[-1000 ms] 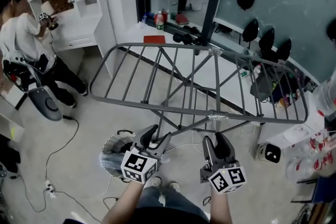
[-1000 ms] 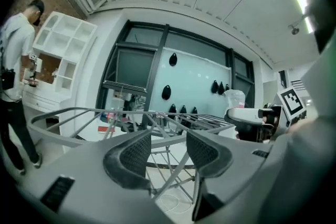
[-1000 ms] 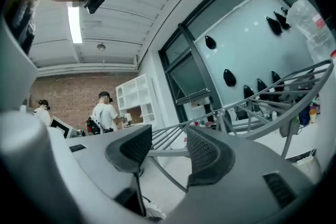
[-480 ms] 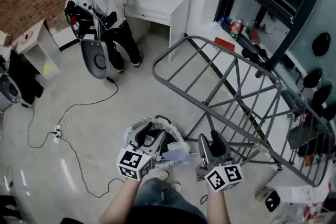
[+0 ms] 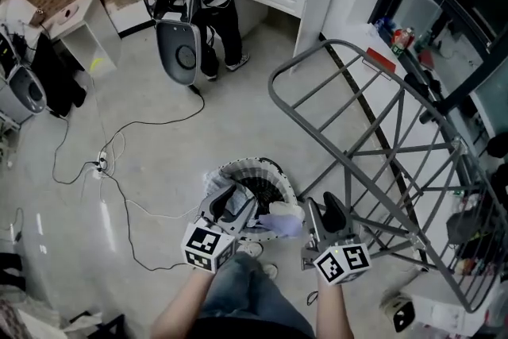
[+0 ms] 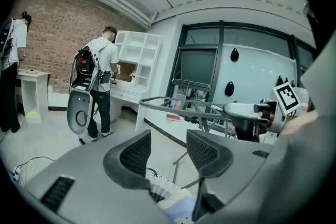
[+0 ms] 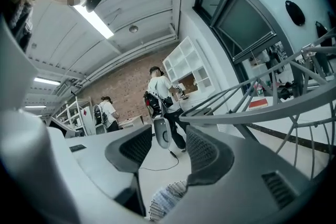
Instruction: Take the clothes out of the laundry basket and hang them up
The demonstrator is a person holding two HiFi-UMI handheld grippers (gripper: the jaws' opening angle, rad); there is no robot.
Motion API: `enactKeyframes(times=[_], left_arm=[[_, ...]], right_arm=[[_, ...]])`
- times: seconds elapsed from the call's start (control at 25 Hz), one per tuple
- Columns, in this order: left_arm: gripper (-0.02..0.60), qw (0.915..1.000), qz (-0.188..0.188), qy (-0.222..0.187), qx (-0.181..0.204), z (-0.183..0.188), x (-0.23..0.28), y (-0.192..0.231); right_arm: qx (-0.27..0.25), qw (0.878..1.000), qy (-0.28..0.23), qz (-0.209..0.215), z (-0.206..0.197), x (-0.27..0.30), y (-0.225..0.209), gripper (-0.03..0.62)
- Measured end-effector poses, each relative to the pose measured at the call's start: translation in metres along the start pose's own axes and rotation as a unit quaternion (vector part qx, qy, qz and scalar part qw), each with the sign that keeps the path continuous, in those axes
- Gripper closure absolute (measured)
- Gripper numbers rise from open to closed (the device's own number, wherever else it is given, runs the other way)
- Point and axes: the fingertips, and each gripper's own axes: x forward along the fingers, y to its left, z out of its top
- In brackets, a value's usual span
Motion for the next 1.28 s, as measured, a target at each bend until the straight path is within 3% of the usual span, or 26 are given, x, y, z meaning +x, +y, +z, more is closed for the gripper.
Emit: enactKeyframes(times=[0.2,0.48,1.0,1.28], left_arm=[[0.376,0.9994,-0.027,0.019,-0.005,-0.06,0.015,0.023],[0.376,0.9964,-0.058,0.062,-0.007,-0.099,0.108,-0.023],[0.376,0.9836,-0.112,0.139,-0.026,-0.263,0.175,-0.066],[0.376,0.9776,-0.131,0.164,-0.019,-0.344,0.203,-0.067]], right_arm=[[0.008,0.999,0.033,-0.037,-0.07,0.014,-0.007,0.388],[0.029,0.994,0.083,-0.065,-0.111,0.01,-0.104,0.388],[0.038,0.983,0.141,-0.112,-0.255,0.019,-0.205,0.39],[0.033,0.979,0.158,-0.127,-0.328,0.03,-0.243,0.39]])
